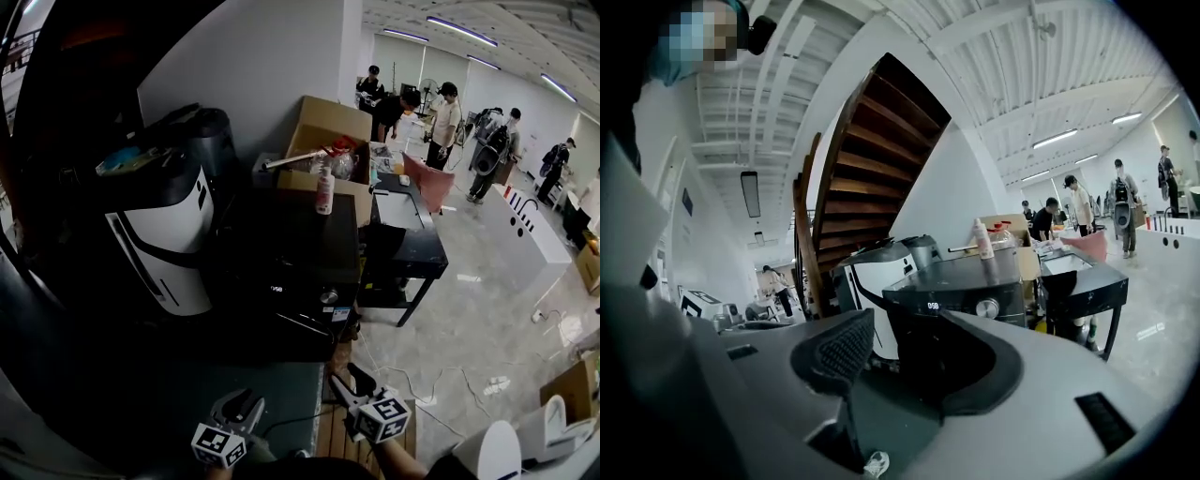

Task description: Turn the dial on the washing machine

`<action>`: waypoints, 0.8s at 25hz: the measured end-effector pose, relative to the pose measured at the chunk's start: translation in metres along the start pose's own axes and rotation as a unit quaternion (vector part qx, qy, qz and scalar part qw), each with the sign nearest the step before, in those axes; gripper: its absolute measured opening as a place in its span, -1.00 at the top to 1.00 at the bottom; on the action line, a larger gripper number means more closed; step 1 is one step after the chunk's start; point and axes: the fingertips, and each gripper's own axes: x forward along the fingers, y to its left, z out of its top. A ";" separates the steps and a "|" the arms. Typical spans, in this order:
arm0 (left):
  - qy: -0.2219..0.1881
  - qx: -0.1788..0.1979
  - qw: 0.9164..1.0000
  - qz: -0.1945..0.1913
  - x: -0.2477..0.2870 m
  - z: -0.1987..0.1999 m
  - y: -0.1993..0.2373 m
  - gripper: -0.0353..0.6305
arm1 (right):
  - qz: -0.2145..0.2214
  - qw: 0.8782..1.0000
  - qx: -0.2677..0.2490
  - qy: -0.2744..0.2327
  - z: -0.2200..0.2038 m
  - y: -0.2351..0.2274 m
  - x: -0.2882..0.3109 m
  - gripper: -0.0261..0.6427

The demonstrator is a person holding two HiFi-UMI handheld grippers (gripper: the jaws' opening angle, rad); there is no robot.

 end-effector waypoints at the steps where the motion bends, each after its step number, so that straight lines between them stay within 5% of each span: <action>1: 0.002 -0.002 1.000 -0.001 0.003 0.000 0.003 0.52 | -0.001 1.000 0.001 0.002 0.000 -0.002 0.004 0.29; 9: 0.003 0.003 0.999 -0.042 0.040 0.014 0.048 0.43 | -0.033 0.999 0.009 0.015 0.000 -0.010 0.051 0.23; 20: 0.029 0.016 0.989 -0.142 0.099 0.044 0.133 0.43 | -0.132 0.990 0.043 -0.005 0.016 -0.017 0.128 0.23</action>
